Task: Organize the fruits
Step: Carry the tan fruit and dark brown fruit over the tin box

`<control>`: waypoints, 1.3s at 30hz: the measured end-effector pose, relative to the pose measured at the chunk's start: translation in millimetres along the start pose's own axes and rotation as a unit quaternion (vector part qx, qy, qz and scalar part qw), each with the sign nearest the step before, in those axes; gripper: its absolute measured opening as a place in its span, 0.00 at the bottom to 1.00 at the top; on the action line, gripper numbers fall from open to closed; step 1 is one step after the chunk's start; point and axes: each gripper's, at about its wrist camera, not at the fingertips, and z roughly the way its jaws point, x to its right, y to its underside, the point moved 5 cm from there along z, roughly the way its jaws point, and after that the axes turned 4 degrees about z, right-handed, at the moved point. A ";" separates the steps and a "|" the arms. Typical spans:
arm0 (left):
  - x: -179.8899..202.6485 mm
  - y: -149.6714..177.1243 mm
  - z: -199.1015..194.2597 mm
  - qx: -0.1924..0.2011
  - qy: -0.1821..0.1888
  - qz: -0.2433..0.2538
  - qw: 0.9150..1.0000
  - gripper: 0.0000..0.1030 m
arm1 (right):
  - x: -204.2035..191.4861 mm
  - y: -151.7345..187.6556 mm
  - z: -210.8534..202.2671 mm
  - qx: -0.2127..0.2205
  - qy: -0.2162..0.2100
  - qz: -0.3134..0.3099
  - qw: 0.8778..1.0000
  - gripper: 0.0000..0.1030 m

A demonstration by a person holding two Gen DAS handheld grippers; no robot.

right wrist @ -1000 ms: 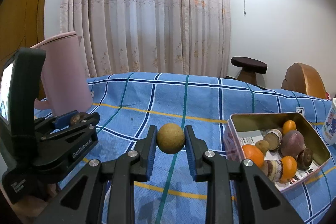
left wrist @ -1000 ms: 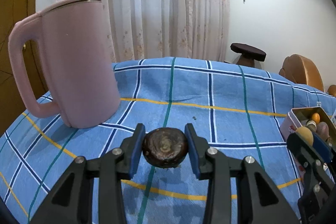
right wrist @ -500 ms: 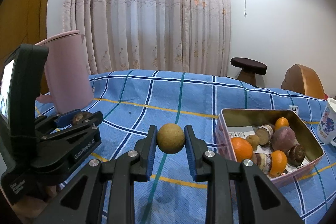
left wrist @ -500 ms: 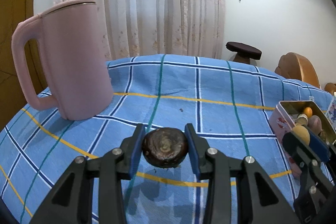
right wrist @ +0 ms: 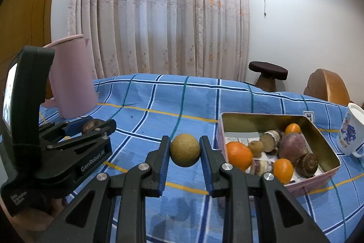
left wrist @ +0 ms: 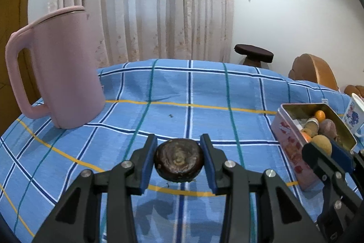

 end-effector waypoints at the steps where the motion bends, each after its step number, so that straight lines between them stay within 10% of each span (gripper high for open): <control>1: 2.0 -0.2 -0.6 0.000 0.001 0.000 1.000 0.40 | 2.9 -0.4 -1.2 0.001 0.000 0.001 1.000 0.28; 39: 143.5 -31.2 -17.9 0.044 0.100 0.039 0.993 0.40 | 158.0 -29.1 -40.4 0.068 0.100 0.066 0.990 0.27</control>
